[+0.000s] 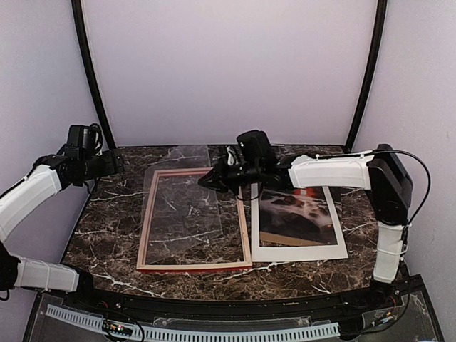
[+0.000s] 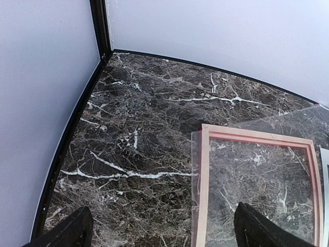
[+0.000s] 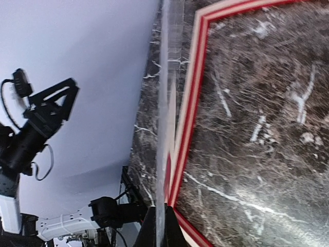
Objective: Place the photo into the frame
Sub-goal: Place the glass panel at the frame body.
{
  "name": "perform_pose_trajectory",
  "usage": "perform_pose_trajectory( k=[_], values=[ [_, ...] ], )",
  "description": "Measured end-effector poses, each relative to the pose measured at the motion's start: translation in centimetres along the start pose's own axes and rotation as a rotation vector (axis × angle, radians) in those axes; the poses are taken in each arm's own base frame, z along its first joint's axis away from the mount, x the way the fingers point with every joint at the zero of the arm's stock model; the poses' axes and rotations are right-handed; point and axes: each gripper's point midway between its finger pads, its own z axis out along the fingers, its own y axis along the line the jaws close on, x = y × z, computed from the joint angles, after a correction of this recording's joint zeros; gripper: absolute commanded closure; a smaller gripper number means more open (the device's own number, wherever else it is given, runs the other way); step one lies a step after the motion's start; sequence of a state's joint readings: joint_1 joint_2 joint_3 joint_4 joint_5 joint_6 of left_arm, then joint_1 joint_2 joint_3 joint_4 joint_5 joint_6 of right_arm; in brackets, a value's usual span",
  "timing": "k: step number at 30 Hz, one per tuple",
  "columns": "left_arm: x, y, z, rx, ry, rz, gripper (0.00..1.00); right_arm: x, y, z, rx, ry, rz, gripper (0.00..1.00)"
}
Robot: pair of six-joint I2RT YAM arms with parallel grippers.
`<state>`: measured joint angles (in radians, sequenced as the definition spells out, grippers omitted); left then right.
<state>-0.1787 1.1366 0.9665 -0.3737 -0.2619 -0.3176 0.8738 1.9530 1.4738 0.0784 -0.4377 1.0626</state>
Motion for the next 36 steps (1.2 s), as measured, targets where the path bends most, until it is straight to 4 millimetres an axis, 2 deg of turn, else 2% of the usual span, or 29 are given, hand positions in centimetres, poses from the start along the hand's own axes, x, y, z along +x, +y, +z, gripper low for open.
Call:
perform_pose_trajectory(
  k=[3, 5, 6, 8, 19, 28, 36],
  values=[
    [0.2, -0.4, 0.0, 0.026, 0.006, 0.002, 0.03, 0.8, -4.9, 0.8, 0.075, 0.022, 0.061, 1.00],
    [0.6, -0.7, 0.2, 0.045, 0.016, 0.002, 0.03, 1.2, -7.4, 0.9, 0.116, 0.030, 0.091, 1.00],
    [0.9, -1.0, 0.2, 0.061, 0.024, 0.001, 0.03, 1.4, -8.6, 0.9, 0.134, 0.034, 0.104, 1.00],
    [1.3, -1.3, 0.4, 0.082, 0.035, -0.002, 0.04, 1.6, -9.7, 0.7, 0.152, 0.036, 0.119, 1.00],
    [2.8, -2.1, 1.0, 0.133, 0.074, -0.014, 0.05, 1.0, -10.4, 0.5, 0.155, 0.003, 0.103, 1.00],
    [2.9, -2.2, 1.1, 0.140, 0.076, -0.021, 0.05, 2.3, -13.3, 0.0, 0.217, -0.007, 0.131, 1.00],
    [2.8, -2.4, 1.1, 0.148, 0.073, -0.023, 0.05, 2.2, -13.3, 0.0, 0.216, -0.011, 0.130, 1.00]
  ],
)
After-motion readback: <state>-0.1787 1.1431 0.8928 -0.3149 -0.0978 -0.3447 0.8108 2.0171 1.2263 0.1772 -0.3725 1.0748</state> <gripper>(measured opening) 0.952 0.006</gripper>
